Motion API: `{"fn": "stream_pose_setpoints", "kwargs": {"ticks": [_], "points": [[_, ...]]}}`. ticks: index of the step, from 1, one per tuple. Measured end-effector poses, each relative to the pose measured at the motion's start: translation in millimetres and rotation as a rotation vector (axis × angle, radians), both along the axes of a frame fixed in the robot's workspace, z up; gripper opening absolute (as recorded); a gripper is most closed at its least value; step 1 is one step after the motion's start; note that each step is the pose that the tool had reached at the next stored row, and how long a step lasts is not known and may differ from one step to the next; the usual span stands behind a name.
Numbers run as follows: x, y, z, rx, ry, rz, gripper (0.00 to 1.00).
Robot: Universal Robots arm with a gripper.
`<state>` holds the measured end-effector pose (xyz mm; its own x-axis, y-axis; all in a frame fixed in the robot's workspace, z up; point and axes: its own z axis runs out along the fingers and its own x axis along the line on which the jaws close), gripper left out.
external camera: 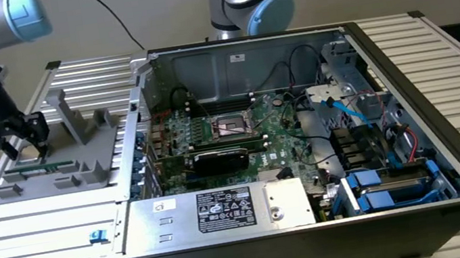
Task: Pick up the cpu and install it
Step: 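Pick up the cpu and move it towards the insertion slot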
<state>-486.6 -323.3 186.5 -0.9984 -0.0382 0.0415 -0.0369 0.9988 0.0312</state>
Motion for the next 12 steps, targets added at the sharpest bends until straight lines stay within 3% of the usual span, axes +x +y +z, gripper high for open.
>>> {"fn": "stream_pose_setpoints", "kwargs": {"ticks": [12], "points": [[0.5,0.0,-0.6,0.0000,0.0012,0.000,0.65]]}}
